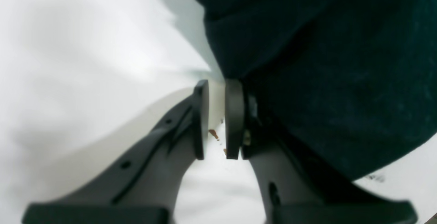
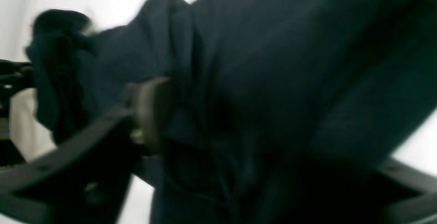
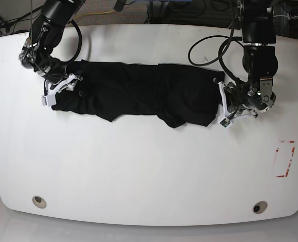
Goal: Fold the T-shirt properly
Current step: 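Grasp both ends of the folded strip with both grippers, then fold the strip ends toward each other with both grippers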
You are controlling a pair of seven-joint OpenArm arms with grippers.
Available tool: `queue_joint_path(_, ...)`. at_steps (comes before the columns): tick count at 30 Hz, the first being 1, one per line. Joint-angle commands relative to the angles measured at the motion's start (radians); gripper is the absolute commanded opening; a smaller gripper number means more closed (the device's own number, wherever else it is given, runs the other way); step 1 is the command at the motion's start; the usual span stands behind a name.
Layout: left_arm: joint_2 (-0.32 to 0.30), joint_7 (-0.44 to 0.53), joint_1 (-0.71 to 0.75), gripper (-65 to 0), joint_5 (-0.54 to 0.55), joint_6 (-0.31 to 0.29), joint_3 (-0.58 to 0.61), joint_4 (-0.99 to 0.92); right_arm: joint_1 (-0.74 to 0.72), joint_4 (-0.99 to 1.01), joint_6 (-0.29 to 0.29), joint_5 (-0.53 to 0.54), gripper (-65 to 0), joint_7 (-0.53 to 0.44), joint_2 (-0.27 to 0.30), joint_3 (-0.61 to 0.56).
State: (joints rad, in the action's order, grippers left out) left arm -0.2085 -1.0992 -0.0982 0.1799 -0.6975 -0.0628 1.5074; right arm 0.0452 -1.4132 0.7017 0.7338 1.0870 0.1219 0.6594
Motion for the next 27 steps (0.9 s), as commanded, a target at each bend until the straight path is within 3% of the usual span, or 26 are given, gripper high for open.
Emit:
queue_joint_path(1, -0.007, 0.014, -0.019, -58.2, 0.008, -0.001, -0.001, 0.014, -0.011, -0.021, -0.004, 0.005, -44.2, 0.005, 0.014, 0.001)
queue_joint_path(3, -0.007, 0.014, -0.019, -58.2, 0.008, -0.001, -0.001, 0.014, -0.02, -0.036, -0.004, 0.005, -57.7, 0.005, 0.019, 0.001)
queue_joint_path(5, -0.006, 0.014, -0.019, -58.2, 0.008, -0.001, -0.001, 0.014, -0.017, -0.076, -0.004, 0.008, -65.0, 0.006, 0.035, 0.001)
queue_joint_path(11, -0.004, 0.014, -0.004, -58.2, 0.008, -0.001, 0.005, 0.014, 0.026, -0.275, -0.009, 0.011, -65.0, 0.011, 0.042, -0.019)
queue_joint_path(19, 0.025, 0.014, 0.018, -58.2, 0.008, -0.001, 0.054, 0.02, 0.057, -0.449, -0.087, 0.013, -65.0, 0.012, 0.038, -0.172)
queue_joint_path(27, 0.067, 0.014, 0.044, -58.2, 0.008, -0.001, 0.054, 0.023, 0.054, -0.524, -0.115, 0.128, -65.0, 0.012, -0.037, -0.301)
